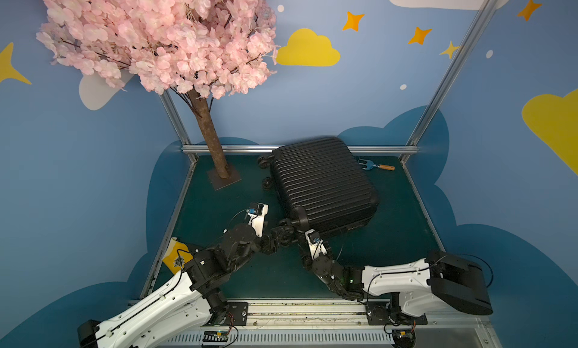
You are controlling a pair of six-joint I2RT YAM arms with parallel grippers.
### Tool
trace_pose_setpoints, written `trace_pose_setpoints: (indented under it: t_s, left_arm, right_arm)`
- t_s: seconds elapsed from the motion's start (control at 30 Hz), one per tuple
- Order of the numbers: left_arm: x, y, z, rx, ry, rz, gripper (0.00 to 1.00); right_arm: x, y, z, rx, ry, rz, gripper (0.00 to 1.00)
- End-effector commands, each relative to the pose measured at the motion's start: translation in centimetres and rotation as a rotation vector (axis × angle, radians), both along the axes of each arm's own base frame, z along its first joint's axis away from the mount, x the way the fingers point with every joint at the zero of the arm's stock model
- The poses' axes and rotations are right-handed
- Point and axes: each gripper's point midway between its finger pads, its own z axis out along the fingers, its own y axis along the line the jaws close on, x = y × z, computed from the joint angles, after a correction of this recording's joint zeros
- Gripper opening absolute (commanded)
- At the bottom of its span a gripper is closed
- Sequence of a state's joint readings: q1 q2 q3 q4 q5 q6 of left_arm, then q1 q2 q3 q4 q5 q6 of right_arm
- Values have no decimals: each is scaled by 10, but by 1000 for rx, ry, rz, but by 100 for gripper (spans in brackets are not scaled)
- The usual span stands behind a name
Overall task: Open the suitcase zippers
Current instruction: Unzip the zipper on the suitcase.
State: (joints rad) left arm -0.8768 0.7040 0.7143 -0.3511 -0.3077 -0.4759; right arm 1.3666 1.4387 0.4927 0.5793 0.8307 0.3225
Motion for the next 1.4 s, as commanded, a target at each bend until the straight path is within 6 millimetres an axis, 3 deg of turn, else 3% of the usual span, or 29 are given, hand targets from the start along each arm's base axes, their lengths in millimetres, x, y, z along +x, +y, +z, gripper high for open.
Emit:
trace_pose_setpoints:
  t_s: [0.0, 0.2, 0.33, 0.37, 0.6, 0.73, 0.87, 1.07, 1.37]
  left_arm:
    - [-1, 0, 11, -43, -13, -2, 70]
    - [1, 4, 4, -50, -2, 22, 70]
    - [2, 6, -10, -30, 27, 39, 71]
    - [3, 6, -14, -22, 41, 47, 72]
    - [13, 12, -39, 14, 228, 210, 74]
    - [13, 7, -30, -55, 276, 219, 75]
    - [8, 15, -13, -105, 246, 225, 75]
    - [4, 22, -11, -98, 241, 229, 75]
    - [4, 23, -15, -100, 240, 226, 75]
  right_arm:
    - [10, 11, 49, 170, -119, -59, 62]
    - [17, 4, 31, 121, -96, -95, 31]
    - [19, -3, 24, 123, -65, -79, 3]
    - [19, -4, 22, 117, -54, -75, 0]
    - [12, -3, 13, 119, 1, -4, 0]
    - [3, 7, 11, 135, 30, 80, 0]
    - [-8, 12, 17, 167, 44, 166, 0]
    - [-16, 14, 20, 173, 38, 227, 26]
    - [6, 8, 1, 160, 57, 125, 34]
